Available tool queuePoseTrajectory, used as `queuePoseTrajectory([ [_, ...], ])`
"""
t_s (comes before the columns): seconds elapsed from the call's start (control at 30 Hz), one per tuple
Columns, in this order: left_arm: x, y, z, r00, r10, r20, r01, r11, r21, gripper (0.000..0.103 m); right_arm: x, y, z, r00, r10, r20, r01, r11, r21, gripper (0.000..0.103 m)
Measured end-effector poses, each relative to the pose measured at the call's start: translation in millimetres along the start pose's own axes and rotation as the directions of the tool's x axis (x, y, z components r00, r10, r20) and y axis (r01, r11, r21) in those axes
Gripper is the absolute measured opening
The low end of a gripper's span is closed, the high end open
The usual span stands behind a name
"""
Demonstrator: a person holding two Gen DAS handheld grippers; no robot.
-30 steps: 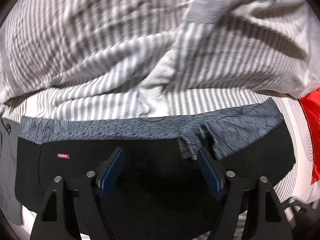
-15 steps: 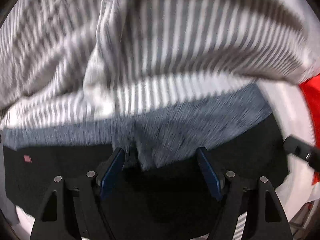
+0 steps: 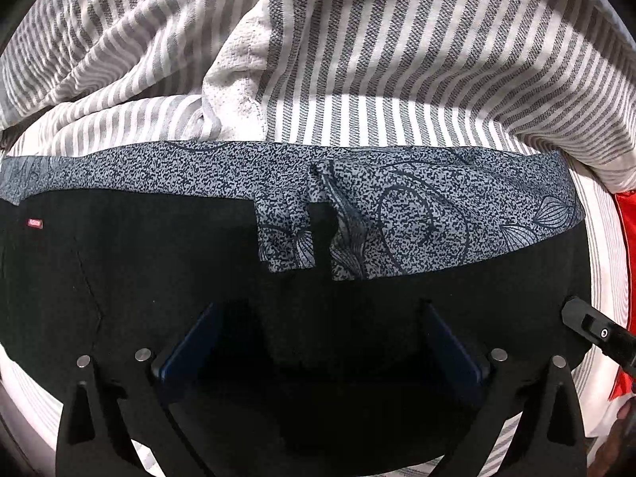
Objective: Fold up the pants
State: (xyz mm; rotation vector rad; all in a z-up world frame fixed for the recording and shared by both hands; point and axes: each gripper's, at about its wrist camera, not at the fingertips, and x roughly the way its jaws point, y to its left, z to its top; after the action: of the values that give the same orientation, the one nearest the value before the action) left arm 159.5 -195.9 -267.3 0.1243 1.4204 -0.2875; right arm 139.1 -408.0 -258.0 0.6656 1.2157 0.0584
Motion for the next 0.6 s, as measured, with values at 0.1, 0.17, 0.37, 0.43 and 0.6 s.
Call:
queuePoseTrajectory([
  [0.1,3,7,-3,1.0,0.002,0.001,-0.002,1.0,-0.023,0.102,-3,-2,-1,1.0,0.012,-0.001,-0.012,1.0,-0.012,0.013],
  [0.17,4,10,-8,1.0,-0.002,0.0,0.002,0.999,-0.043,0.102,-4,-3,-1,1.0,0.022,-0.001,-0.022,1.0,-0.02,0.013],
  [0.37,-7,7,-16,0.999,0.053,0.011,-0.052,0.995,-0.08,0.102,-7,-10,-1,0.998,0.051,-0.023,-0.052,0.999,-0.018,0.013],
  [0.43,-10,4,-19,0.998,0.062,0.013,-0.06,0.993,-0.097,0.102,-5,-8,1,0.998,0.055,-0.032,-0.056,0.998,-0.032,0.013],
  [0.6,-27,0,-30,0.997,0.056,0.046,-0.048,0.988,-0.145,0.102,-4,-1,5,0.997,0.04,-0.065,-0.046,0.994,-0.104,0.014],
])
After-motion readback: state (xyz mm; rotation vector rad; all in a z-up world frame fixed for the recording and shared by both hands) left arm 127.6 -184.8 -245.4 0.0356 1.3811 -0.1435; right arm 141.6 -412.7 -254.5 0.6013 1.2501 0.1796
